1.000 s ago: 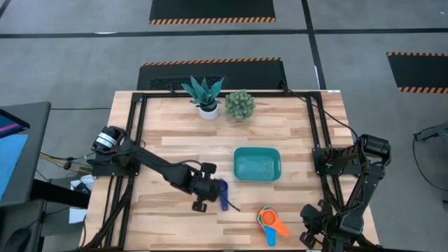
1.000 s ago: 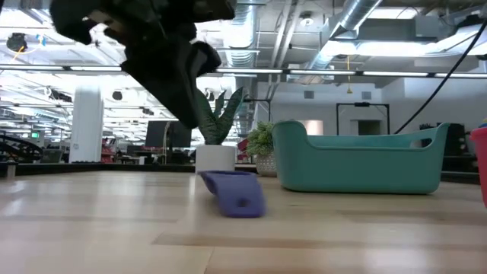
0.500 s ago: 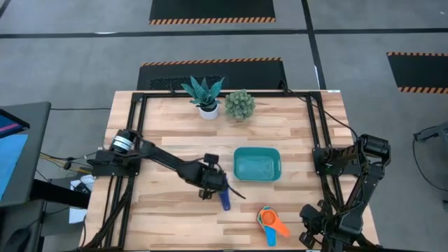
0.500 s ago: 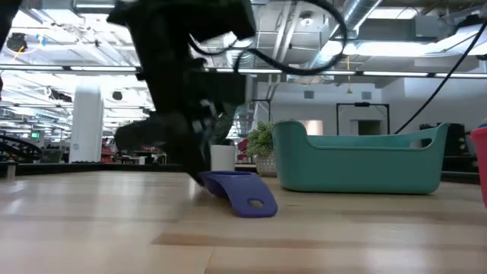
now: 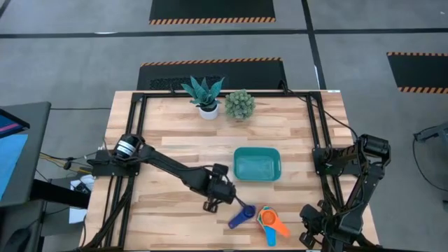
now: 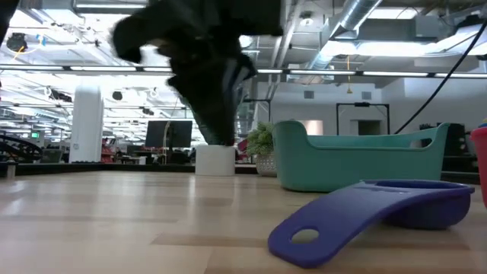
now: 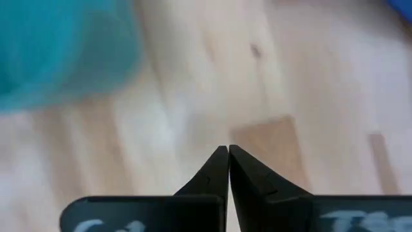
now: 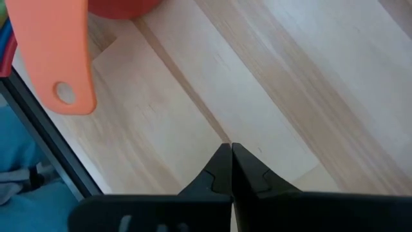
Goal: Nest measuring cups in basket
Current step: Move the violet measuring cup to the bottom of the table, then adjust the orange measuring cup
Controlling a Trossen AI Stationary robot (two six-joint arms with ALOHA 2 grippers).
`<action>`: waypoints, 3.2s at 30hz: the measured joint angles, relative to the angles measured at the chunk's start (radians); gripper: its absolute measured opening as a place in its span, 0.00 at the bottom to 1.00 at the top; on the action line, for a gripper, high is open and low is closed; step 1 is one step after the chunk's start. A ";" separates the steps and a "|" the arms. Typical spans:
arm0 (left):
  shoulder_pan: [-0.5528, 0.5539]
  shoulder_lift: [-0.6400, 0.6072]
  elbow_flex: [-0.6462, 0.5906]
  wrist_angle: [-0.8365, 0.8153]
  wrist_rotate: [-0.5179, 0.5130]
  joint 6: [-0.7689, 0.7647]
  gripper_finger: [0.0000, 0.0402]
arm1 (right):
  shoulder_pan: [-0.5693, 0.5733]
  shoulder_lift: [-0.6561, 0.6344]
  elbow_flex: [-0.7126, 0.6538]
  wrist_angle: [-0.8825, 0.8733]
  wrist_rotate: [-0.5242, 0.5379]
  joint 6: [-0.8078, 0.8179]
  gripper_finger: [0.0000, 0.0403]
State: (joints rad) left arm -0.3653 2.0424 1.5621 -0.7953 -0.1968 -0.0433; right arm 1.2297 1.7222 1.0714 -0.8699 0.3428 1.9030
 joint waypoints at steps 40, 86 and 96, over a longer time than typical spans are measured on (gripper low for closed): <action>-0.125 0.322 0.614 -0.640 -0.141 0.003 0.00 | -0.010 -0.002 0.001 -0.196 0.089 -0.002 0.03; -0.174 -0.176 -0.227 0.133 -0.227 -0.152 0.00 | -0.167 0.000 0.085 0.213 -0.053 -0.509 0.03; -0.174 -0.176 -0.227 0.133 -0.226 -0.153 0.00 | -0.221 0.084 0.084 0.279 -0.095 -0.546 0.03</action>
State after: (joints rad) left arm -0.5392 1.8668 1.3352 -0.6627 -0.4232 -0.1961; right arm 1.0088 1.8060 1.1553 -0.5912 0.2479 1.3566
